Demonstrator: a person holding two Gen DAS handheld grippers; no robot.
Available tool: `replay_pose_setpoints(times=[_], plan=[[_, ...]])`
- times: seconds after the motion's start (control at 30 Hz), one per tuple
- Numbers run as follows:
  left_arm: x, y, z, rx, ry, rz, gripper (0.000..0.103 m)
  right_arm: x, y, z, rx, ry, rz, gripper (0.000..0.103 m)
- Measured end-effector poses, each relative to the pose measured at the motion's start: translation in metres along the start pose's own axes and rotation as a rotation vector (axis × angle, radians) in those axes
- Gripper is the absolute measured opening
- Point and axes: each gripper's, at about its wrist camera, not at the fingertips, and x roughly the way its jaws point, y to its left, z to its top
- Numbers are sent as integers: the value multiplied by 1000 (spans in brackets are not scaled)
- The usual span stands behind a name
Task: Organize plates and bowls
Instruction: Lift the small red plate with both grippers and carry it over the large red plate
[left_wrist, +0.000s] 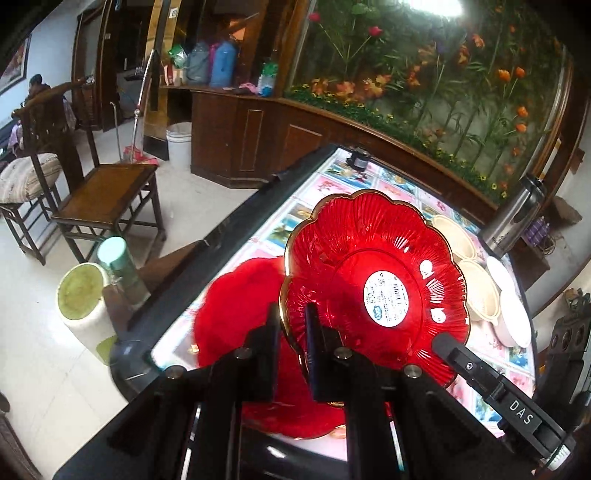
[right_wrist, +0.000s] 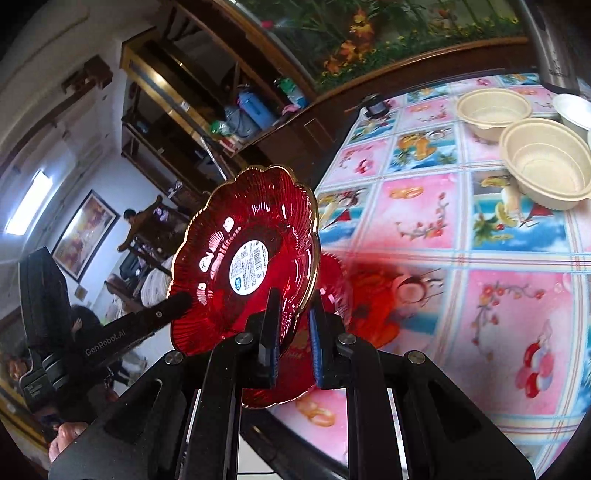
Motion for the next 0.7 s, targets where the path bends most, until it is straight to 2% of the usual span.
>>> replay_pose_setpoints(times=[0.27,0.47,0.7], plan=[[5,24,-9,-12,18,43,10,29,14,-14,-29,73,0,13],[23,39,-20,-36,75,36,12,45,7,-19,-21,110,-15,13],[44,45,-26,-44,136,64,12,69,-3,-27,-22,171,-66,13]])
